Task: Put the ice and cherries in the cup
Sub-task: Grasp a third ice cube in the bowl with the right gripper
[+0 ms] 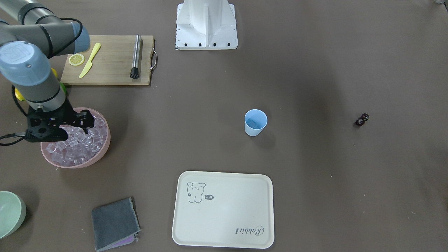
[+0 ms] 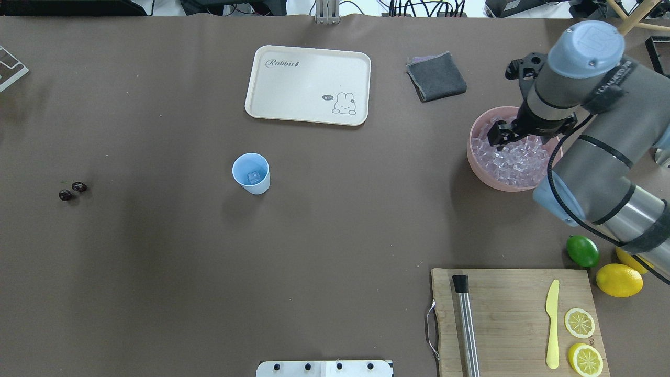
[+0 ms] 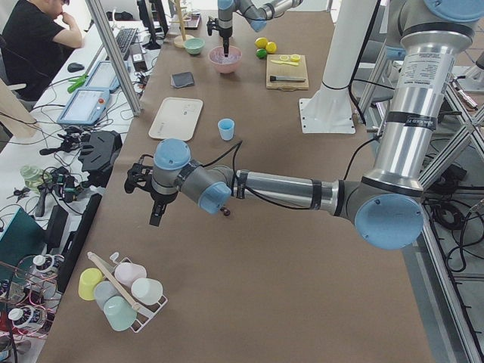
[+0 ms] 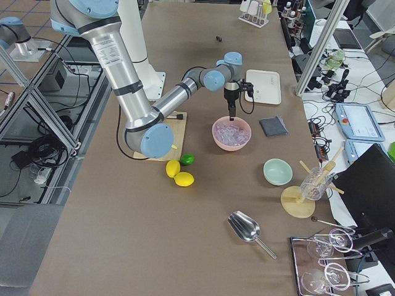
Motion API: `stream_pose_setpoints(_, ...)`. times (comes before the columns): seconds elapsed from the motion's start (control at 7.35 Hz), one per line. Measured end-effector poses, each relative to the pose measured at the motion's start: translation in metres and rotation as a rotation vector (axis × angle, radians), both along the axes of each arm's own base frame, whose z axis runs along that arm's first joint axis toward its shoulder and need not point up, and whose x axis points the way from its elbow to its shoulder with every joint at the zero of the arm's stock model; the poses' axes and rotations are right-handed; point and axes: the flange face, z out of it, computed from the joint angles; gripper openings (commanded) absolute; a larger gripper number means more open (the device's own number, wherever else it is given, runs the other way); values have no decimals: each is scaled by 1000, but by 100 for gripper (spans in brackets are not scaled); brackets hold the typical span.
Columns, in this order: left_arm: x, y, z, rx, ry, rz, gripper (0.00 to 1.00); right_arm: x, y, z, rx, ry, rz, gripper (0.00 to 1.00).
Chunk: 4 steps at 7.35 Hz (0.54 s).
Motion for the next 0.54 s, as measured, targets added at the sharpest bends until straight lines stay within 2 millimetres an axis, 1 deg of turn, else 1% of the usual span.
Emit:
stream_pose_setpoints(0.14, 3, 0, -1, -1, 2, 1, 98, 7, -1, 8, -1, 8, -7, 94)
stream_pose_setpoints(0.27, 4, 0, -2, 0, 4, 0, 98, 7, -1, 9, 0, 9, -11, 91)
stream_pose_setpoints(0.41, 5, 0, -2, 1, 4, 0, 98, 4, 0, 8, -1, 8, -13, 82)
stream_pose_setpoints(0.54, 5, -1, -2, 1, 4, 0, 98, 2, 1, 9, -2, 8, -17, 76)
